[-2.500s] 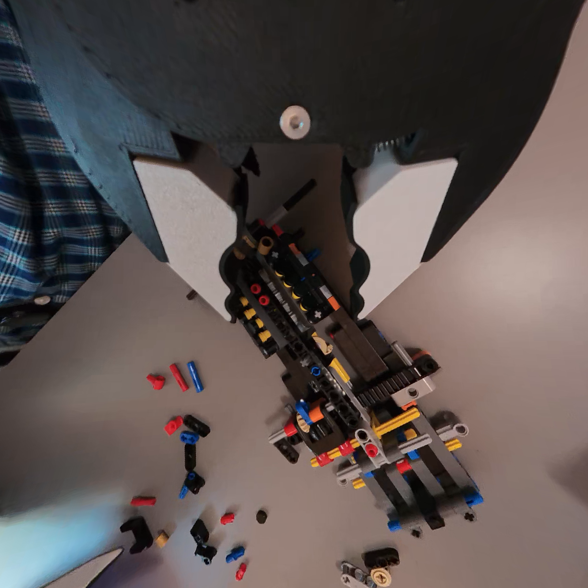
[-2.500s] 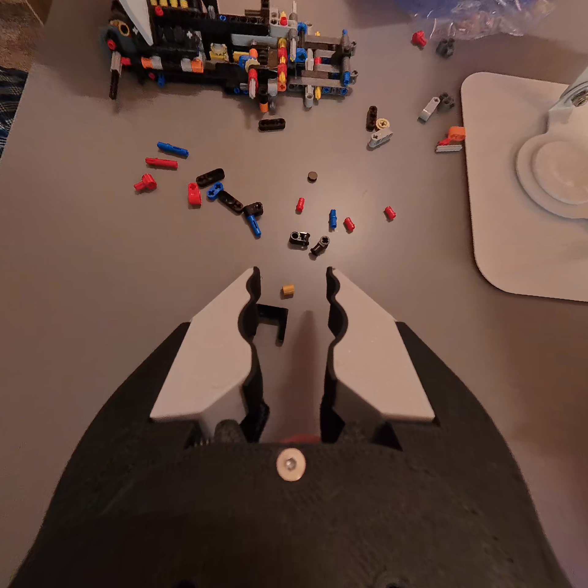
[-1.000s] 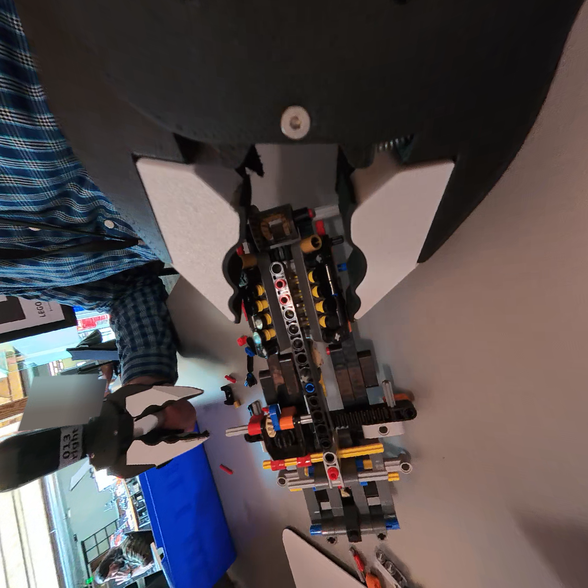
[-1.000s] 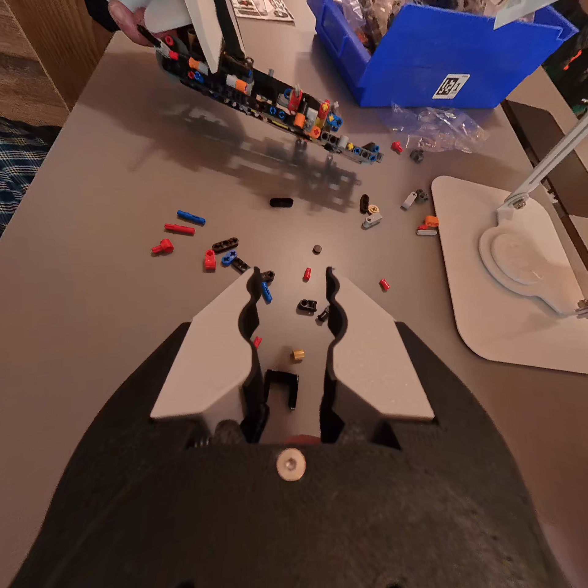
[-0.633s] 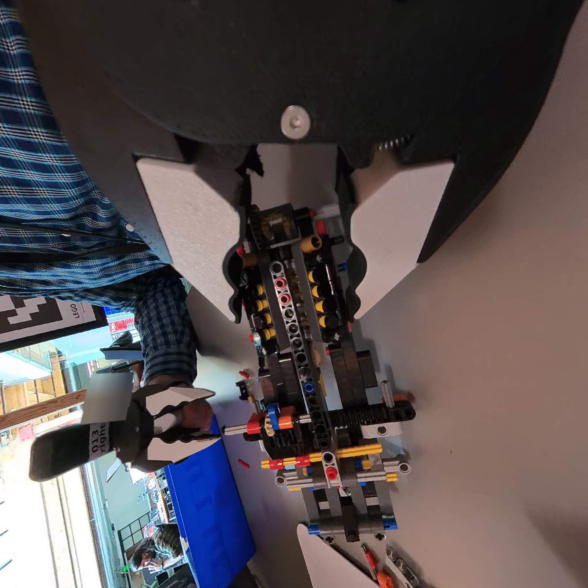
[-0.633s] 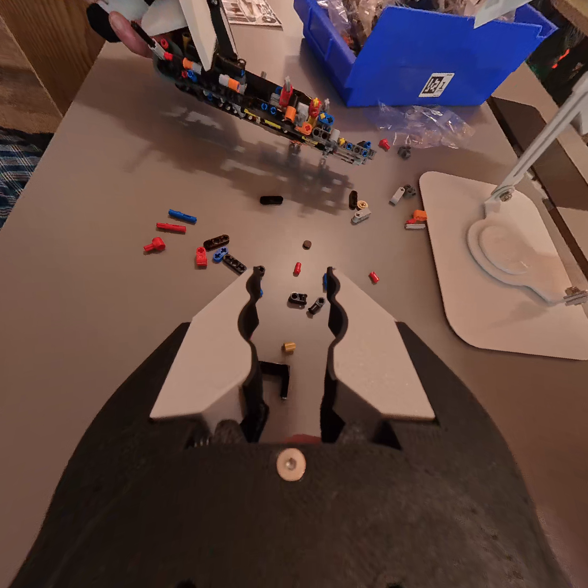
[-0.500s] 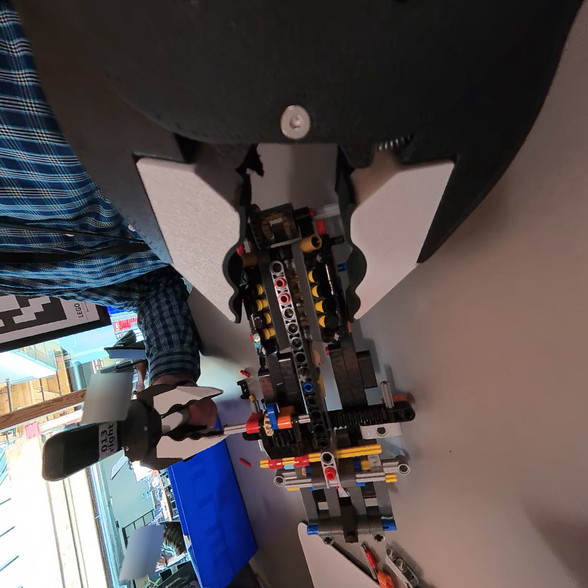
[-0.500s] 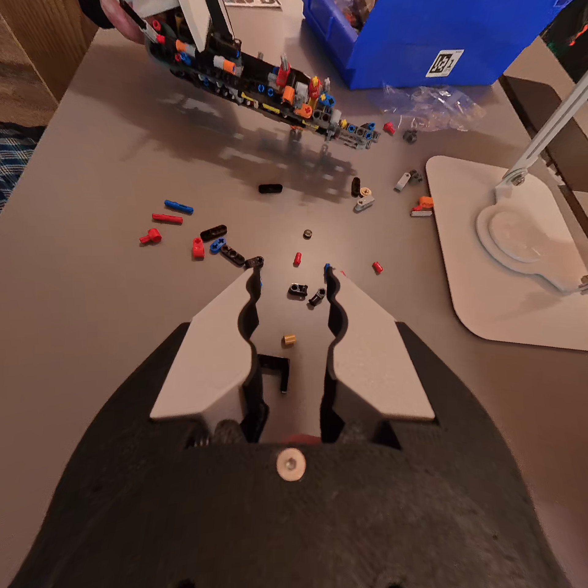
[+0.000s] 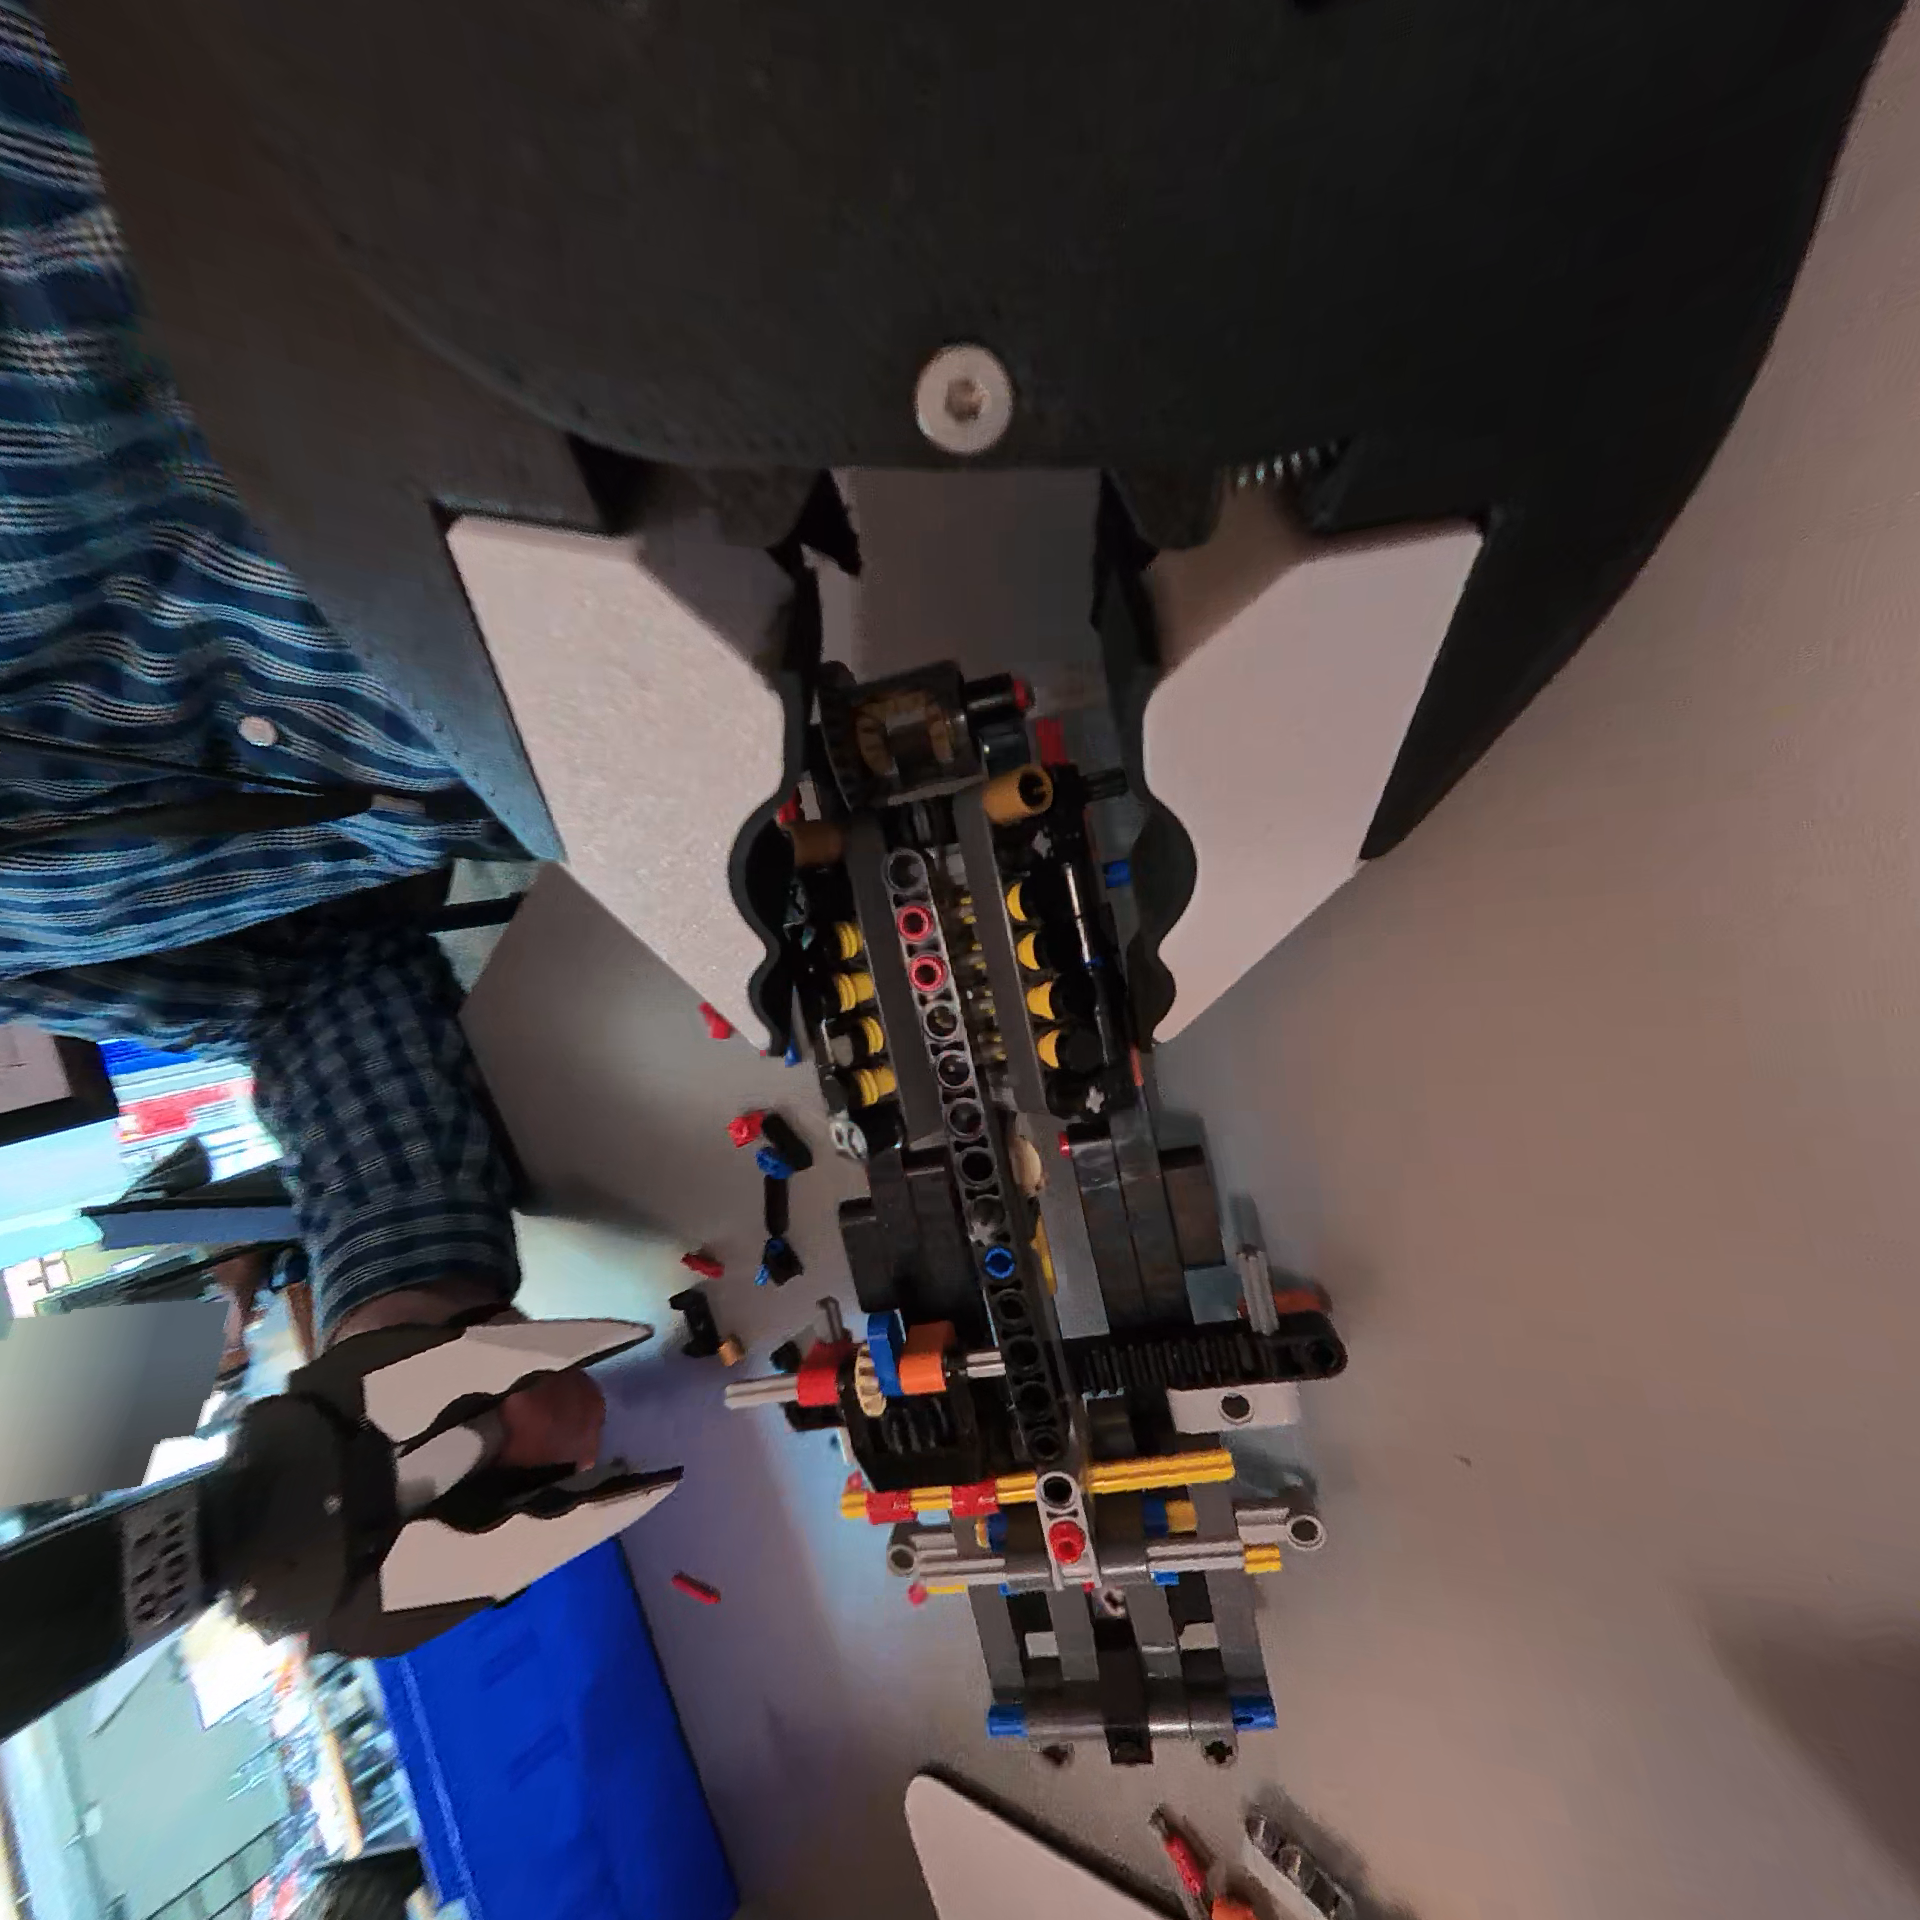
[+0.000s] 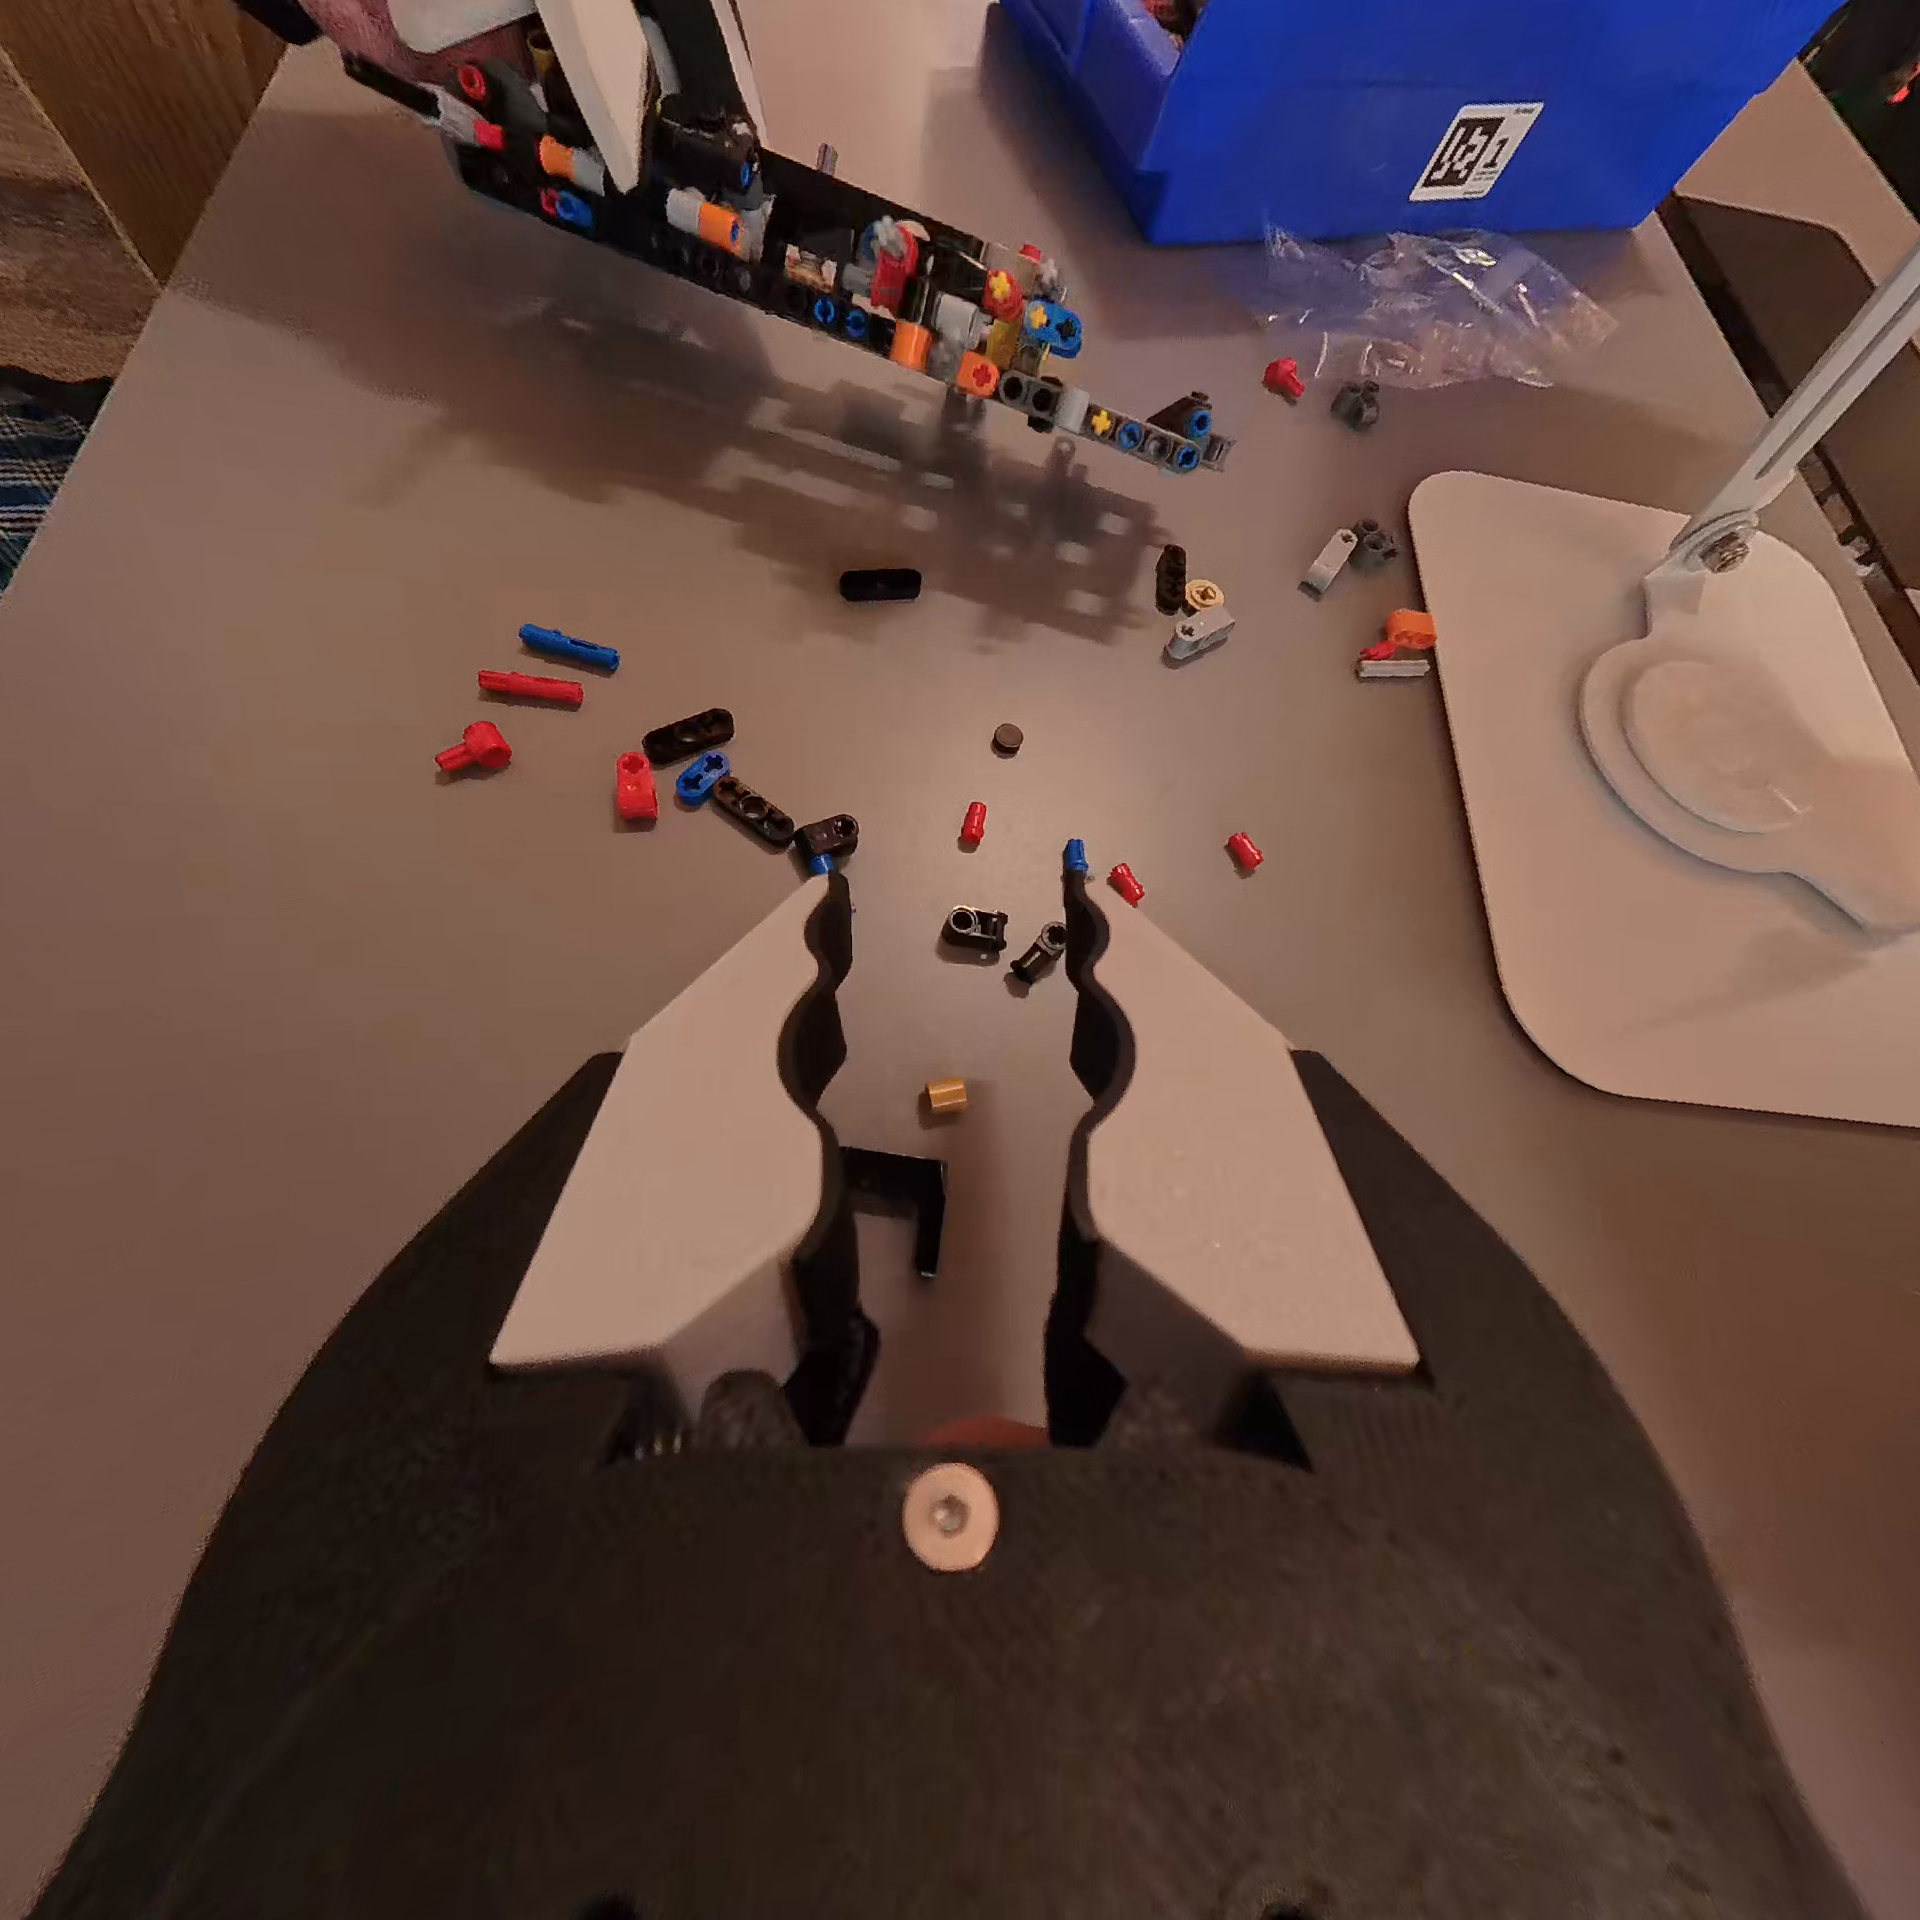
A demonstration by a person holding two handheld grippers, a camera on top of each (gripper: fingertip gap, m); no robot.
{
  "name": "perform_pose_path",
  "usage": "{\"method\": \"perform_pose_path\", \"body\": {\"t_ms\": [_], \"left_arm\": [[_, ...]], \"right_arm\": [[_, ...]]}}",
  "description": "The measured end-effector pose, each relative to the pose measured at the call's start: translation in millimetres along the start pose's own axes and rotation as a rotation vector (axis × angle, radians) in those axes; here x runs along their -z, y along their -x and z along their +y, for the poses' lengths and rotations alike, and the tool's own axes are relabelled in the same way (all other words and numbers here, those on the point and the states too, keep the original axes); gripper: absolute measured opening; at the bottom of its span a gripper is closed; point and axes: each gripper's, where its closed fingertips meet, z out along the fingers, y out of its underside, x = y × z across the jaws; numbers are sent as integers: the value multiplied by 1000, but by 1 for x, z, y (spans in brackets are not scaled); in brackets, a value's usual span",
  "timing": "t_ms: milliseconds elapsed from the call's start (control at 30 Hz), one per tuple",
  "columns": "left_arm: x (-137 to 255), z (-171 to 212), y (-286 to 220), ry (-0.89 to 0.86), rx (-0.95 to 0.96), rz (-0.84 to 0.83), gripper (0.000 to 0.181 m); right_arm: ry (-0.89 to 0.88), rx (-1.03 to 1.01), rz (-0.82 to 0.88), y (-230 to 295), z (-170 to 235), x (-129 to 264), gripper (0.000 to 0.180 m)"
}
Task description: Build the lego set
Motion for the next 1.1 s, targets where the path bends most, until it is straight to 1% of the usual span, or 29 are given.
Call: {"method": "perform_pose_path", "body": {"t_ms": [33,233,567,833,967,1100], "left_arm": [[-1,1,0,6,-15,-20,63],[-2,4,0,16,-48,-61,63],[4,2,19,26,-129,-211,63],[6,4,31,43,-205,-375,62],[7,6,35,37,-234,-436,62],[3,8,30,-8,-202,-417,61]], "right_arm": [[3,1,0,0,1,0,39],[19,5,11,-2,4,-3,39],[100,-28,36,-8,22,-13,33],[165,-85,68,-18,30,-24,26],[172,-50,106,-23,19,-20,27],[154,-56,84,-21,7,-25,28]]}}
